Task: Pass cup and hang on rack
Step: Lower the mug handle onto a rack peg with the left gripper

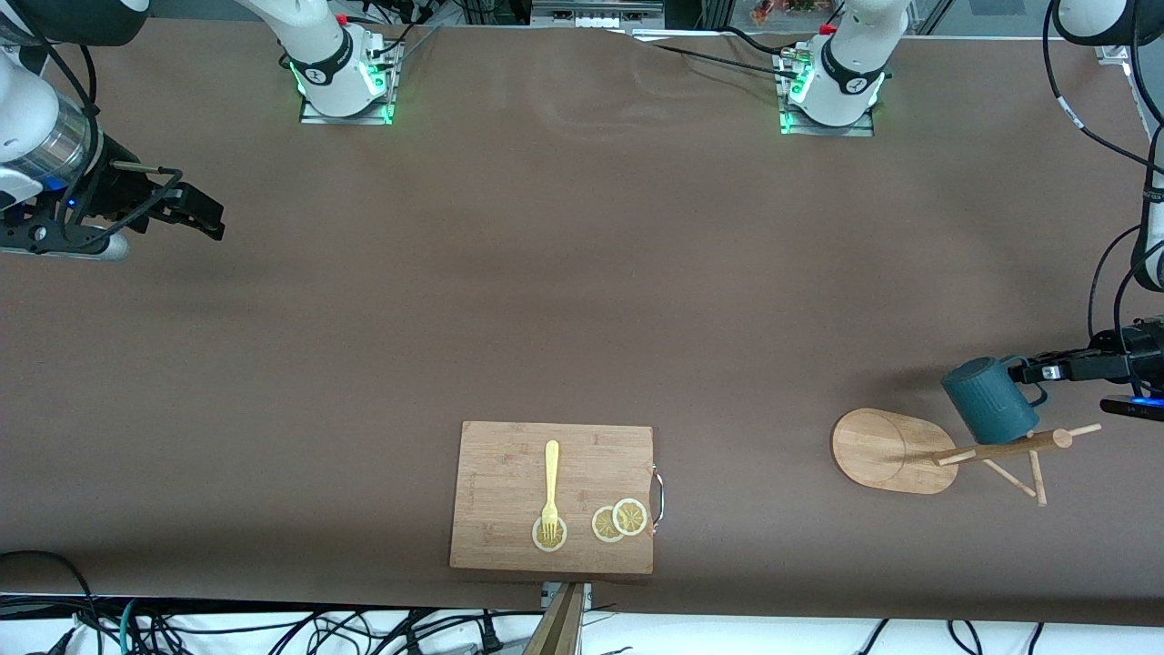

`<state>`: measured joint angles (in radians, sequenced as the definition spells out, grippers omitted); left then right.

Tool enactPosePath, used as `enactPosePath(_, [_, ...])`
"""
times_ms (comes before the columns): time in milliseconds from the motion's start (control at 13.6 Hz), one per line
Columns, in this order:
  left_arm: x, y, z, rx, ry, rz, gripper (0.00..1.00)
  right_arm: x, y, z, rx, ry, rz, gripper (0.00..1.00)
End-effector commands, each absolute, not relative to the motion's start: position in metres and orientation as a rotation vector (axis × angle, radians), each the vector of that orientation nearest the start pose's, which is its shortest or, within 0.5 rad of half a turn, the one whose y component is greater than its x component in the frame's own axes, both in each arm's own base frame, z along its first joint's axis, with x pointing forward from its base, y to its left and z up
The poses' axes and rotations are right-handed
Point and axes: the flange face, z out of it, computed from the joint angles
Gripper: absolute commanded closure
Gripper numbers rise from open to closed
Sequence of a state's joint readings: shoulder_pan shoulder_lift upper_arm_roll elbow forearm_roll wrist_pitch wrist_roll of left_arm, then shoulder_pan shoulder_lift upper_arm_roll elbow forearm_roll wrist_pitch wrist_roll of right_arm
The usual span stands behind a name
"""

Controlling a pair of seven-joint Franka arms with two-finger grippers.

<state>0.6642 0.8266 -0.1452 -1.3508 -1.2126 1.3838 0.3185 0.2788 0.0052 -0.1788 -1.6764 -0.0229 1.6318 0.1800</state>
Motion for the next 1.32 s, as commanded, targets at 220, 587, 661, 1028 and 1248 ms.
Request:
enactPosePath(220, [0.649,0.278,0.271,1.558,0.450,-0.058,1.00,0.556,0.053,0.581,-3.156,0.142,0.081,0.00])
enactPosePath(587, [0.652,0.283,0.271,1.568,0.458,-0.037,1.00,0.556,0.053,0.580,-3.156,0.140,0.084,0.00])
enactPosePath(661, [0.652,0.283,0.270,1.567,0.460,-0.040,0.99,0.556,0.053,0.581,-3.156,0.142,0.081,0.00])
enactPosePath(1028, [0.649,0.296,0.278,1.607,0.461,-0.023,0.00,0.556,0.053,0.580,-3.156,0.140,0.084,0.00])
enactPosePath(1248, [0.648,0.308,0.299,1.729,0.433,-0.025,0.00,0.556,0.053,0.581,-3.156,0.140,0.081,0.00])
